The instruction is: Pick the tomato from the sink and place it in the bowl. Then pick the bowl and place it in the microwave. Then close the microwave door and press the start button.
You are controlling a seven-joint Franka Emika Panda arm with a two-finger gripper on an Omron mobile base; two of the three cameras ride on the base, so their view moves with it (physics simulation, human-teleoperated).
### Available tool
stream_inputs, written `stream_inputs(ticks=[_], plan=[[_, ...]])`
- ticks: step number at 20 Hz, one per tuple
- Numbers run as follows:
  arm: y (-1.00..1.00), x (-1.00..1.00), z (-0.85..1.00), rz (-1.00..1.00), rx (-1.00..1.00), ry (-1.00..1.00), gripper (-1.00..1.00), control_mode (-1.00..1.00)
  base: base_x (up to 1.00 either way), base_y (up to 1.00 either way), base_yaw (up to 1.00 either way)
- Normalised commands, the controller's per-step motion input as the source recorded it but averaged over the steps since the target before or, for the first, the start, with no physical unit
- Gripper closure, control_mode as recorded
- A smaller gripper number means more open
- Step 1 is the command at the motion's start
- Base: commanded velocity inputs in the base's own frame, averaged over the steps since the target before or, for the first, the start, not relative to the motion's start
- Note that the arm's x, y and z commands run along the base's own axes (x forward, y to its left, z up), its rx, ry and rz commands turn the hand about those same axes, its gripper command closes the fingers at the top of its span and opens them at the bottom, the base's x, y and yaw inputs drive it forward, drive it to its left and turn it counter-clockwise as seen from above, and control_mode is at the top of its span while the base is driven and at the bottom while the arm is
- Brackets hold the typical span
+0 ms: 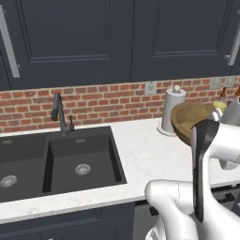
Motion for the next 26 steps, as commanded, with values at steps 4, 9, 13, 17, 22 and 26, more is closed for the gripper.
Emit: stream_inputs(ticks=[4,9,13,17,22,26], plan=[[0.23,-0.58,0.58,0.00,-0.09,-0.04,1.00,-1.00,0.00,0.00,0.00],[0.19,-0.44,0.55,0.00,-0.07,0.02,1.00,-1.00,0.00,0.00,0.00],[0.14,-0.56,0.38,0.00,-0.03,0.01,1.00,-1.00,0.00,0.00,0.00],[0.16,-0.46,0.25,0.00,-0.03,0.00,1.00,-1.00,0.00,0.00,0.00],[0.00,-0.10,0.02,0.00,0.00,0.00,1.00,1.00,-0.49,-0.06,0.00],[0.00,0.00,0.00,0.00,0.00,0.00,1.00,1.00,-0.05,-0.86,-0.07]])
